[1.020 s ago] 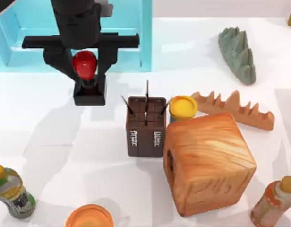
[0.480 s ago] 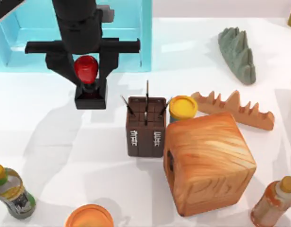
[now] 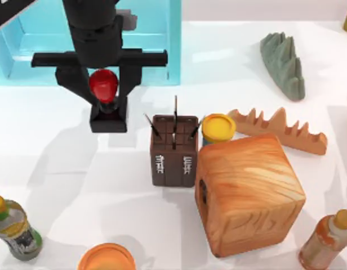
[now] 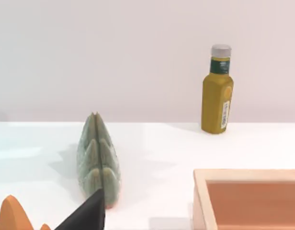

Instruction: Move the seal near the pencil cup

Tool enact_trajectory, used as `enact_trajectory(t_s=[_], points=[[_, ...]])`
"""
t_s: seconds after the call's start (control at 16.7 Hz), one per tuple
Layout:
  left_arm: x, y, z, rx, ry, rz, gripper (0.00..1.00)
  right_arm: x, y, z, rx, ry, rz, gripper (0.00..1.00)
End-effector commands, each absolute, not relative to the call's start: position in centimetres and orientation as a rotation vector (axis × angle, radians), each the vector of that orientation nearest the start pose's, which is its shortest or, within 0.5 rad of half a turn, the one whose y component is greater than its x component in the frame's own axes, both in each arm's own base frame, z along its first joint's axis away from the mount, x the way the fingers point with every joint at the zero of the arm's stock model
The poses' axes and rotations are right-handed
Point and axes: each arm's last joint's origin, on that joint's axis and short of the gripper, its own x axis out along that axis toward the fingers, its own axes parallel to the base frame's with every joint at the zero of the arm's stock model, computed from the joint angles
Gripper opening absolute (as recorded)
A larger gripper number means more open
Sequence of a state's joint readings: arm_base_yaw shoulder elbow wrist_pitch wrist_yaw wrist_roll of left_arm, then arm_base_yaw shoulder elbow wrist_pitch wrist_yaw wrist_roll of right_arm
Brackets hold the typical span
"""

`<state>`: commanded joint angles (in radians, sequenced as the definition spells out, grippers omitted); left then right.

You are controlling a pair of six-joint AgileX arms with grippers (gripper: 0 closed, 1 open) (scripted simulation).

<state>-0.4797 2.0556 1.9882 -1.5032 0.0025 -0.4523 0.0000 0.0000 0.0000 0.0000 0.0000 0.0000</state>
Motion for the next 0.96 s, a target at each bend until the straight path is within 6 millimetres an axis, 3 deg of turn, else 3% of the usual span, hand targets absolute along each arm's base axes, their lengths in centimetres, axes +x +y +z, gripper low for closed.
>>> enact_trajectory(t_s=[0.6, 0.96], points=[[35.51, -17.88, 27.82, 0.015, 1.571, -0.016, 0.98, 10.57, -0.12, 16.00, 0.000, 0.000, 0.000, 1.00], [35.51, -17.88, 27.82, 0.015, 1.571, -0.016, 1.00, 10.57, -0.12, 16.00, 0.000, 0.000, 0.000, 1.00]])
